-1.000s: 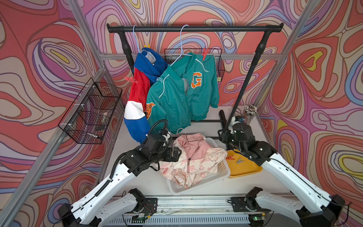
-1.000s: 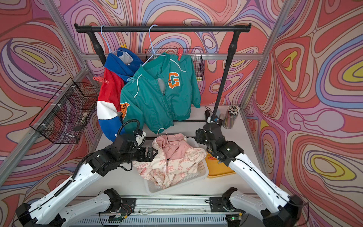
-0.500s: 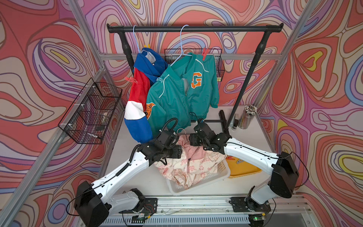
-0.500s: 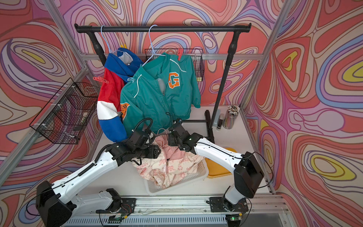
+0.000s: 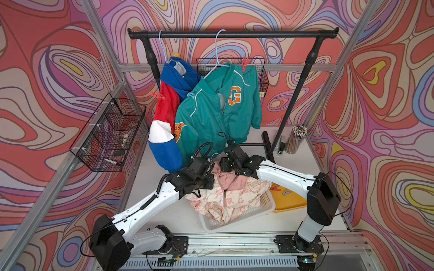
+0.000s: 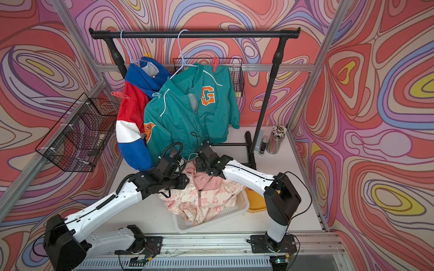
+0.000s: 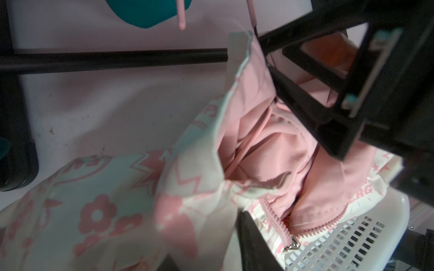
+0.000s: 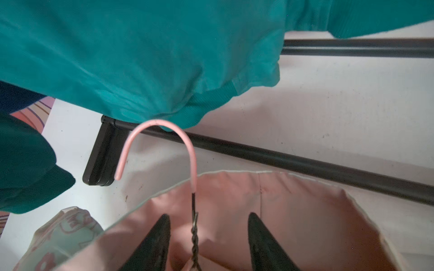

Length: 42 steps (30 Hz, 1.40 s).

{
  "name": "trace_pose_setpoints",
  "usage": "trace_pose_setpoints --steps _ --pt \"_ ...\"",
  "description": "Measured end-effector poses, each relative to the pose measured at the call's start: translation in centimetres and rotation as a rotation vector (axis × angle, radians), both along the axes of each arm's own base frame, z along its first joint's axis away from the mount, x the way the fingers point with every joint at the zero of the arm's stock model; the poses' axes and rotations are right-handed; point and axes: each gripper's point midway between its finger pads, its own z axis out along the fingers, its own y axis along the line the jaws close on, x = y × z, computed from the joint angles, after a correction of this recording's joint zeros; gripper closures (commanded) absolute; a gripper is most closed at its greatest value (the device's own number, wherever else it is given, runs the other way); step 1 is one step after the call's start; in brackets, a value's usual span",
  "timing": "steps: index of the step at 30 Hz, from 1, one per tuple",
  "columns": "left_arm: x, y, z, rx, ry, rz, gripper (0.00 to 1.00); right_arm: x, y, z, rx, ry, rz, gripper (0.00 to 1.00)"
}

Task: Remove the clothespins securing jackets to the hanger
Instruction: Remove the jacket from the hanger.

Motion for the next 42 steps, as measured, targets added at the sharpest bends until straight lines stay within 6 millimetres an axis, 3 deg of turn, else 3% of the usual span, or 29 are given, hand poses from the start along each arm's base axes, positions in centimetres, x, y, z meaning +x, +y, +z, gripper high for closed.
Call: trace_pose_setpoints --steps 7,15,19,22,24,26,28,34,36,42 --pt "0.0 0.0 0.0 -0.001 -0.001 0.000 0.85 0.0 0.0 -0.2 -0.005 0.003 0.004 0.66" --pt "0.0 0.0 -0.2 -0.003 0.001 -0.001 0.87 -0.2 0.5 -2.2 -0.022 0.046 0.024 0.78" --pt "-0.1 -0.1 -0.2 -0.007 0.004 -0.002 0.90 -0.3 0.9 -2.2 -0.006 0.051 0.037 0.97" --pt "-0.1 -0.1 -0.2 -0.010 0.005 0.001 0.90 -0.3 1.1 -1.9 0.005 0.049 0.046 1.00" --pt "-0.1 -0.1 0.0 -0.012 0.002 0.001 0.81 -0.5 1.0 -1.3 0.012 0.039 0.047 1.00" --pt "-0.3 0.0 0.3 -0.017 0.000 -0.002 0.78 -0.8 0.5 -0.1 0.026 0.020 0.046 1.00" --pt "-0.5 0.0 1.3 -0.029 -0.009 -0.009 0.70 -1.4 -0.1 2.0 0.047 -0.013 0.046 1.00" --pt "-1.2 0.6 7.6 -0.098 -0.136 -0.033 0.28 -3.0 -2.5 9.6 0.118 -0.154 0.032 1.00" --pt "-1.7 1.1 9.6 -0.116 -0.175 -0.036 0.20 -3.5 -3.4 11.5 0.127 -0.193 0.019 1.00" --pt "-3.0 1.7 13.3 -0.161 -0.221 -0.062 0.02 -4.9 -4.6 13.1 0.087 -0.243 0.002 1.00"
